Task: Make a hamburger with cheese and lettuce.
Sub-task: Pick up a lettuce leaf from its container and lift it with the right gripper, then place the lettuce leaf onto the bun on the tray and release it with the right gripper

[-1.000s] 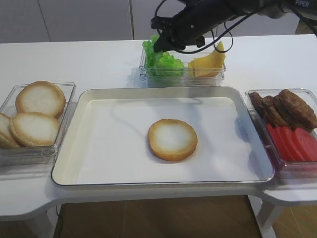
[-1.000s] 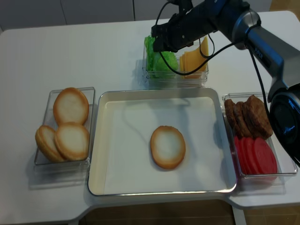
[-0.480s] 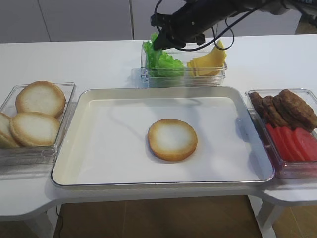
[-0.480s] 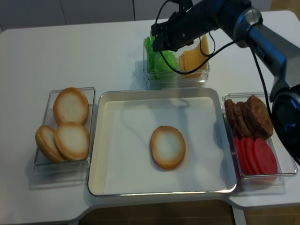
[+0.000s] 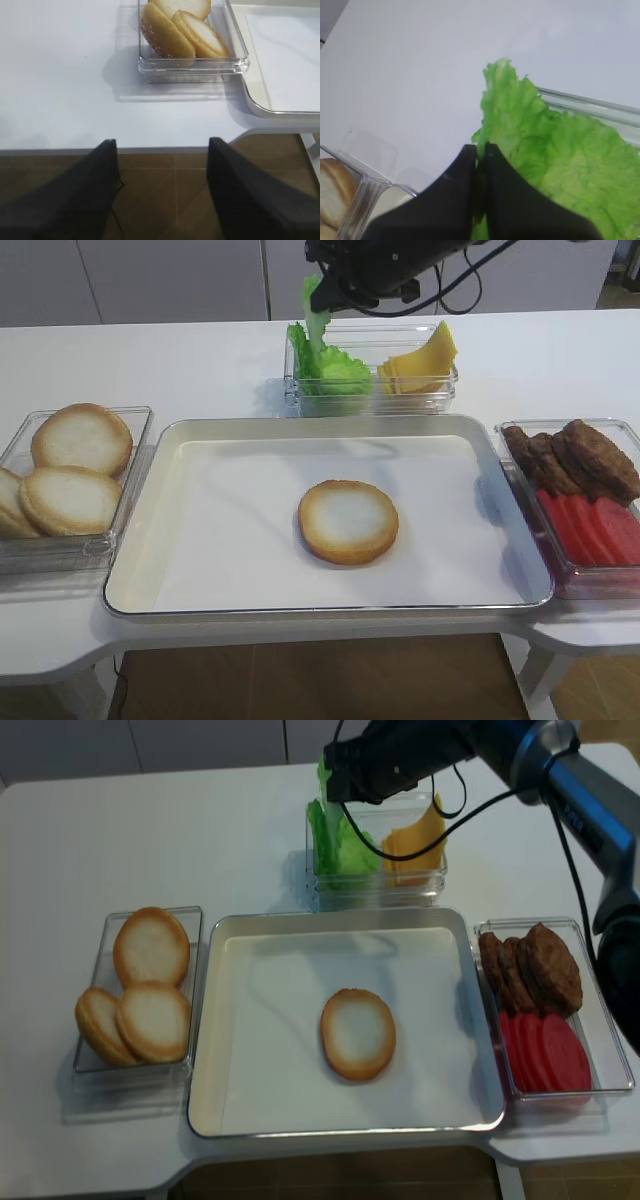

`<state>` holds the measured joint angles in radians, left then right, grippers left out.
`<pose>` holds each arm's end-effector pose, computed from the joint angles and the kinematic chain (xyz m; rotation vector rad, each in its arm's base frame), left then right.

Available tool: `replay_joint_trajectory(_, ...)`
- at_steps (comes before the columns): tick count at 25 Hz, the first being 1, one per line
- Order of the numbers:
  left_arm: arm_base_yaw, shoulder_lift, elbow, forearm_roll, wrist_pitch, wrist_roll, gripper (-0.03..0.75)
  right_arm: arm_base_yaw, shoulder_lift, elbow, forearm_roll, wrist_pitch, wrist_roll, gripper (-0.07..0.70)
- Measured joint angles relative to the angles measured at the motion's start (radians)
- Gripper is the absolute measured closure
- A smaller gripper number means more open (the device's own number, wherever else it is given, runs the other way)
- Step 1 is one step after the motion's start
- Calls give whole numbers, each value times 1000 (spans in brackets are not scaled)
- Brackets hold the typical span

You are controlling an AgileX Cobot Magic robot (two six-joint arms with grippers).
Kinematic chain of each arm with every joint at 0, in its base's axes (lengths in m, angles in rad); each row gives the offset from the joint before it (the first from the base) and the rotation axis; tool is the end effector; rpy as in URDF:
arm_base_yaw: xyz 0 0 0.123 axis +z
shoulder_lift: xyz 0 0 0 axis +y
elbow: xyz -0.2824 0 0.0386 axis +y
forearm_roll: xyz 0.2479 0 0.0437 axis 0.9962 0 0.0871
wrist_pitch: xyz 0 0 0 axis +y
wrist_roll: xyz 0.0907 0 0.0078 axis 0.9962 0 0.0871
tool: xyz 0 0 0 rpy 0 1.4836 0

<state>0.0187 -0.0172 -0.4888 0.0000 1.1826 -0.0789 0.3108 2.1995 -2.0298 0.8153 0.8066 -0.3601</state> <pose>-0.0118 -0.0002 0.2644 -0.1054 2.1578 -0.0347 0.4690 0.2010 0.2798 -0.3452 2.2931 0.9318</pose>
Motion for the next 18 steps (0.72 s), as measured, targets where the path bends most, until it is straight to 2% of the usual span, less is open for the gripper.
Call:
replay_joint_trajectory(3, 0, 0, 0, 0, 0, 0, 291, 0, -32, 0, -49, 10, 37, 609)
replay_joint_trajectory(9, 0, 0, 0, 0, 0, 0, 291, 0, -126, -1, -110, 99, 59, 609)
replay_joint_trajectory(13, 0, 0, 0, 0, 0, 0, 291, 0, -214, -1, -183, 186, 121, 609)
replay_joint_trajectory(18, 0, 0, 0, 0, 0, 0, 291, 0, -329, -1, -298, 330, 170, 609)
